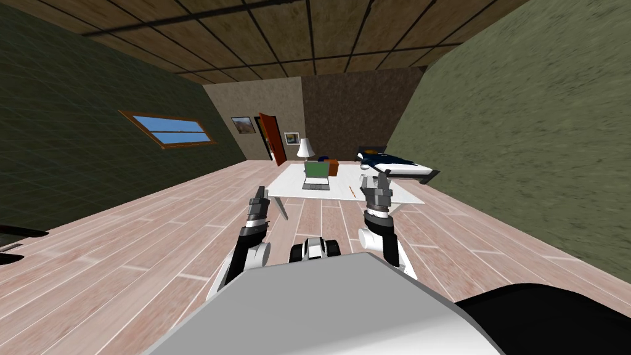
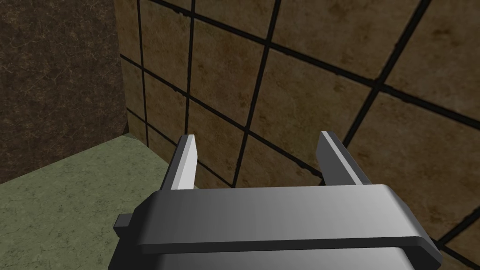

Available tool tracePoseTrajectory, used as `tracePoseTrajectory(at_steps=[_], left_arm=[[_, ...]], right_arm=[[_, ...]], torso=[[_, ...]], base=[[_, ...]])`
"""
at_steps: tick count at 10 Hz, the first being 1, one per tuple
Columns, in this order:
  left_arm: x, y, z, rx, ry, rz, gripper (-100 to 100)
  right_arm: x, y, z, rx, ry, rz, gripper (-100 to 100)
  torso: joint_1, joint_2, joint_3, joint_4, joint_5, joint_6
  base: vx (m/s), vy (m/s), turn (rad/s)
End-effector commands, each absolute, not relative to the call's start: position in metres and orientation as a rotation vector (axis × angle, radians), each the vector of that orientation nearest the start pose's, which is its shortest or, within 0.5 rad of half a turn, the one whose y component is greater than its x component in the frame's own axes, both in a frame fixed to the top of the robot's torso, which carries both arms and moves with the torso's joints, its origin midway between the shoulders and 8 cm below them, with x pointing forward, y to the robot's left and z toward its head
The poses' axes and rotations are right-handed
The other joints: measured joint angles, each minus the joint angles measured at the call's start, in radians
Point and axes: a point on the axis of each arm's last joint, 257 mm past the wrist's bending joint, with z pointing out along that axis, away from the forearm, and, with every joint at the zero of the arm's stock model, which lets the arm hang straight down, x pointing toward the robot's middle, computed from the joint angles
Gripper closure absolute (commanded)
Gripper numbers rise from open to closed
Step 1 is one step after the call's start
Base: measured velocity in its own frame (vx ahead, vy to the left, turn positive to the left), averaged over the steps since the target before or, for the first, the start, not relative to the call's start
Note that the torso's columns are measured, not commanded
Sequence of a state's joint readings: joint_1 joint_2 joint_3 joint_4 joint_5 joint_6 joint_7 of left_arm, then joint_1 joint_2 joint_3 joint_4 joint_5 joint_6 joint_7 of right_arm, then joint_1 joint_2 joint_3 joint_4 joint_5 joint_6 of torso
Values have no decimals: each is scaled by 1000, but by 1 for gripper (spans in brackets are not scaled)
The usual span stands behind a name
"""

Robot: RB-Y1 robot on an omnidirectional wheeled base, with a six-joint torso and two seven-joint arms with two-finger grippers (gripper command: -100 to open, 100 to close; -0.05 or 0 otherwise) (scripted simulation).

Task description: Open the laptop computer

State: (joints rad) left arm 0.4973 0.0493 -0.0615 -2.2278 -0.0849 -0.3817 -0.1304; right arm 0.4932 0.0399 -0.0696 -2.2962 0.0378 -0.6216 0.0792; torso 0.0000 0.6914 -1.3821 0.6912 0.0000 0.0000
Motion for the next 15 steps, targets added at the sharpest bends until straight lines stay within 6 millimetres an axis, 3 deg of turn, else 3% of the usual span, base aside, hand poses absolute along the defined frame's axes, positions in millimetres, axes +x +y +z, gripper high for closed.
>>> tracePoseTrajectory(at_steps=[1, 9, 15], left_arm=[[387, 245, -33, -622, 898, -1151, -100], [444, 230, -61, -609, 992, -1159, -100], [499, 215, -75, -610, 1058, -1161, -100]], right_arm=[[315, -293, 55, 510, 521, 1163, 0], [315, -293, 55, 510, 522, 1163, 0], [315, -293, 55, 510, 522, 1163, 0]], torso=[[0, 33, -69, 33, 0, 0], [0, 46, -94, 47, 0, 0], [0, 46, -95, 47, 0, 0]], base=[[26, -10, -12], [37, -12, -18], [46, -15, -23]])
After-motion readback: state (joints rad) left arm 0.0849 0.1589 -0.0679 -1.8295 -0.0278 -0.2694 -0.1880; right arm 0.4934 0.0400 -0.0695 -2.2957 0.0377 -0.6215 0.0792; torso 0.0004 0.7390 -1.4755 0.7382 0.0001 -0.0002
